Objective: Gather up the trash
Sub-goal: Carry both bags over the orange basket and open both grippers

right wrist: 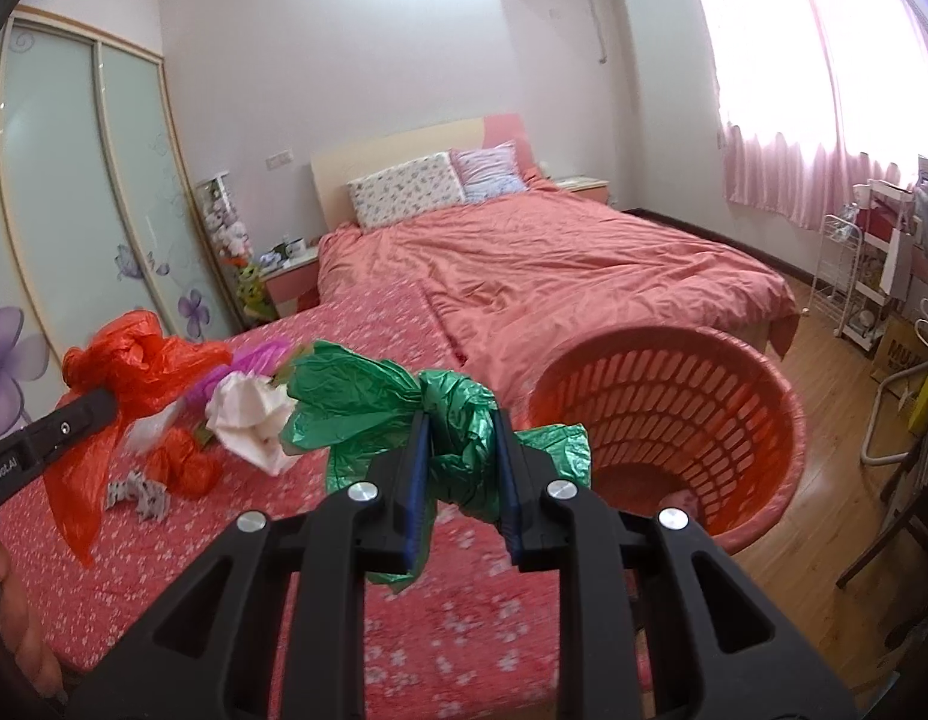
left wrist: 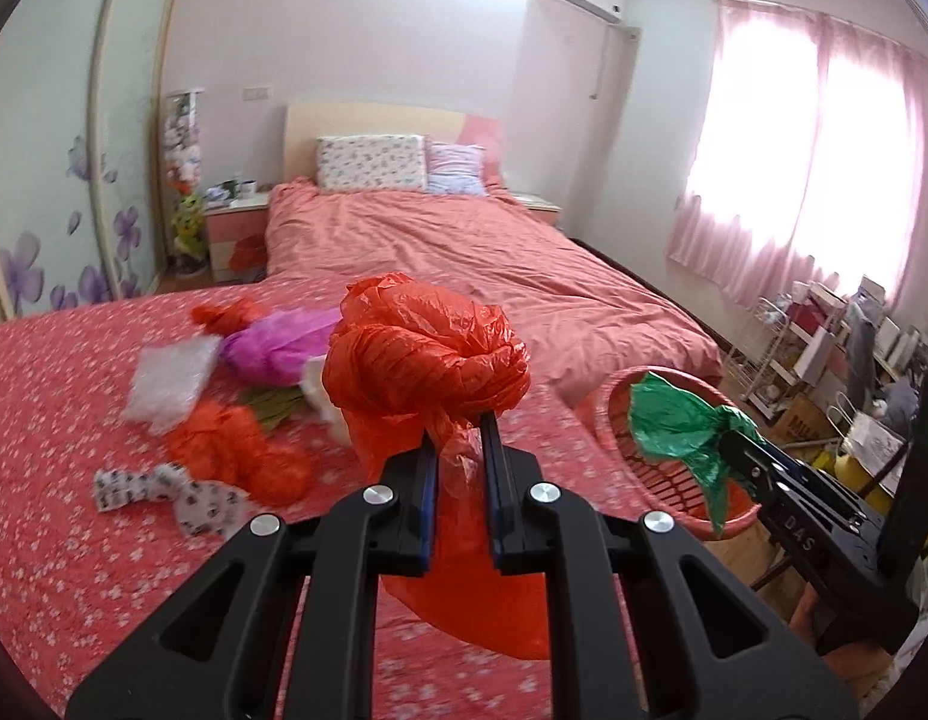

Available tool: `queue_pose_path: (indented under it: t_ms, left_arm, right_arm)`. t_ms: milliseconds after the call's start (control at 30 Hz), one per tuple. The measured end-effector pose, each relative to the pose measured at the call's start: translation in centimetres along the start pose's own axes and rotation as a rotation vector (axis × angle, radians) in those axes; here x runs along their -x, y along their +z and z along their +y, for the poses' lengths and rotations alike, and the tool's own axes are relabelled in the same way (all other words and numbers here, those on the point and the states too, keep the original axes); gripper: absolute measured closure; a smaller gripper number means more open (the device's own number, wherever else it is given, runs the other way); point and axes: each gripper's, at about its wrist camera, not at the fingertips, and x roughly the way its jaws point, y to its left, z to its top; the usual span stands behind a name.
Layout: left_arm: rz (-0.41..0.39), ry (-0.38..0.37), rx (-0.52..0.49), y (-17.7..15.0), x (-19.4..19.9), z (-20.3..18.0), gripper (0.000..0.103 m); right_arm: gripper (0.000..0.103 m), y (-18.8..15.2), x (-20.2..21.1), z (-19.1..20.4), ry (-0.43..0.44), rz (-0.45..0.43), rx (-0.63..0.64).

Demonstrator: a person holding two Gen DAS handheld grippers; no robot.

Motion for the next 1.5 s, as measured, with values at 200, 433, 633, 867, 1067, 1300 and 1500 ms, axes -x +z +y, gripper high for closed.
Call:
queue_pose_path:
  t_ms: [200, 433, 633, 867, 1067, 1300, 1500]
  left_arm:
    - [0.004, -0.073, -0.039, 0.5, -1.8, -3.3, 0.090]
    - [0.017, -0.159, -0.086, 0.6, -4.7, -7.5, 0.090]
    - [0.028, -0.234, -0.122, 0.6, -7.2, -10.8, 0.090]
    - [0.059, -0.309, -0.157, 0.3, -10.0, -14.1, 0.090]
    - [0.084, -0.342, -0.177, -0.1, -11.8, -15.8, 0.090]
    - [0.108, -0.362, -0.184, -0.5, -13.4, -16.6, 0.090]
    - [0.131, -0.365, -0.184, -0.8, -14.5, -16.9, 0.090]
  right_arm:
    - [0.082, 1.0, 0.4, -2.8, -0.062, -0.037, -0.037]
    - [0.082, 2.0, 0.1, -6.7, -0.156, -0.081, -0.093]
    - [0.082, 2.5, -0.9, -9.7, -0.214, -0.097, -0.128]
    - [0.082, 2.9, -2.3, -12.8, -0.275, -0.128, -0.156]
    - [0.082, 2.9, -3.8, -14.6, -0.297, -0.133, -0.184]
    - [0.081, 2.7, -5.6, -16.2, -0.306, -0.121, -0.215]
    - [0.081, 2.8, -6.5, -17.0, -0.310, -0.117, -0.234]
